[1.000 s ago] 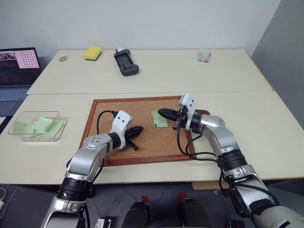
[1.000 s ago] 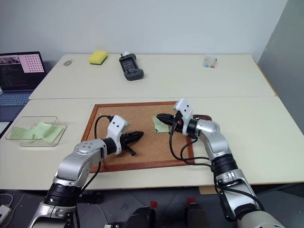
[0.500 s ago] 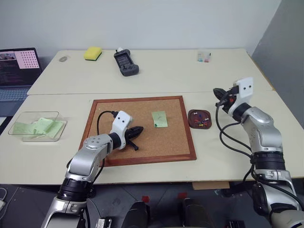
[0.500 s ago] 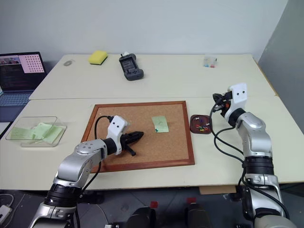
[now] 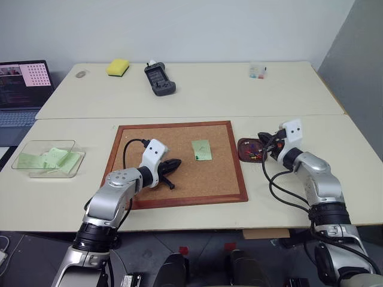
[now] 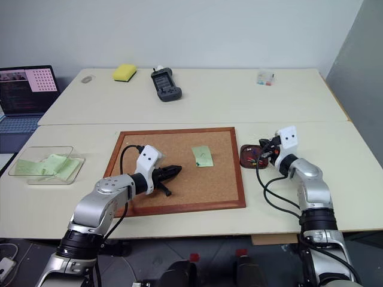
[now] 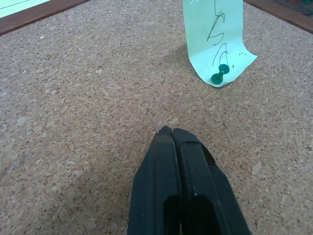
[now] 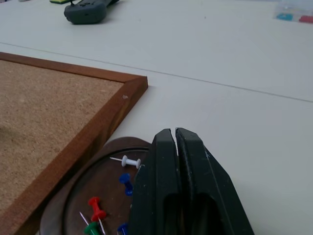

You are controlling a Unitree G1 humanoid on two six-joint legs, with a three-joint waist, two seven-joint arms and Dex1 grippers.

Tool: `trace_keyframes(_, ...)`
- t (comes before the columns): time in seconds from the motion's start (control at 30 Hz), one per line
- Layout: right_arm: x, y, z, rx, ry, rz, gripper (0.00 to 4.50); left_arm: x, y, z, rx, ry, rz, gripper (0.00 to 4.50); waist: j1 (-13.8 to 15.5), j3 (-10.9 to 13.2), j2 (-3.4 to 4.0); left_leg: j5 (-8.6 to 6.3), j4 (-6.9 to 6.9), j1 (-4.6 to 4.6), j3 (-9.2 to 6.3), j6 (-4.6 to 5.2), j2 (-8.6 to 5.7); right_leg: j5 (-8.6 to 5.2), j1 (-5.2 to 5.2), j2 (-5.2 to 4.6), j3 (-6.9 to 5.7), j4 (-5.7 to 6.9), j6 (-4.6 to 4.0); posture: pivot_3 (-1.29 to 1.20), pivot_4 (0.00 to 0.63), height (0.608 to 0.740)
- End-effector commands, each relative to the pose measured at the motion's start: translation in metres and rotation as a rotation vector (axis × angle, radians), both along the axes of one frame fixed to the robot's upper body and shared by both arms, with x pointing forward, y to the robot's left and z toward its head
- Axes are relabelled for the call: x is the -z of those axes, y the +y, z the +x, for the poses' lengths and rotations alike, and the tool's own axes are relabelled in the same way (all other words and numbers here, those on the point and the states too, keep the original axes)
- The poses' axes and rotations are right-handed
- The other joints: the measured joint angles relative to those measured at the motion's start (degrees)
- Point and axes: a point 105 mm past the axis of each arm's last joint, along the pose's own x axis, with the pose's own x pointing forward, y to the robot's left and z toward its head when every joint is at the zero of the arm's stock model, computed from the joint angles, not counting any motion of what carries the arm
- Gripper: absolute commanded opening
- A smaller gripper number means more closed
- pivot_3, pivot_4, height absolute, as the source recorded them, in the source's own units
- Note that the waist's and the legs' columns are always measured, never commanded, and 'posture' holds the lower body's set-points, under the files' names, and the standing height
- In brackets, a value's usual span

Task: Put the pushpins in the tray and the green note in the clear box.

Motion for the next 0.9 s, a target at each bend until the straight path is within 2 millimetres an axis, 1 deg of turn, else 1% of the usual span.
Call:
trace_keyframes(0.03, -0.009, 0.006, 0.007, -0.012, -0.054, -0.006, 0.02, 0.031, -0.001, -0.014, 0.014, 0.125, 0.033, 0.0, -0.01, 0.0, 0.0, 0.0, 0.0, 0.0, 0.0, 0.0, 0.0, 0.0, 0.0, 0.0, 0.0, 0.0, 0.0, 0.0, 0.15, 0.74)
trace_keyframes(0.33, 0.0, 0.008, 0.016, -0.001, -0.039, 0.002, 0.02, 0.028, 0.002, -0.012, 0.006, 0.119, 0.034, 0.0, -0.04, 0.0, 0.0, 0.0, -0.01, 0.01, 0.02, 0.0, 0.01, 0.0, -0.01, 0.01, 0.01, 0.0, 0.0, 0.0, 0.15, 0.74)
trace_keyframes(0.67, 0.011, 0.012, 0.013, -0.011, -0.008, 0.007, 0.02, 0.027, 0.004, -0.012, 0.001, 0.116, 0.037, 0.0, -0.05, 0.0, 0.0, 0.0, 0.0, 0.02, 0.03, 0.0, 0.02, 0.0, -0.01, 0.01, 0.02, 0.01, 0.0, 0.0, 0.15, 0.74)
trace_keyframes(0.9, 0.027, 0.013, 0.007, -0.011, 0.046, 0.005, 0.02, 0.027, 0.003, -0.009, 0.003, 0.112, 0.038, 0.0, -0.04, -0.03, 0.01, 0.0, -0.01, 0.03, 0.03, 0.0, 0.02, 0.0, 0.0, 0.01, 0.02, 0.01, 0.0, 0.0, 0.15, 0.74)
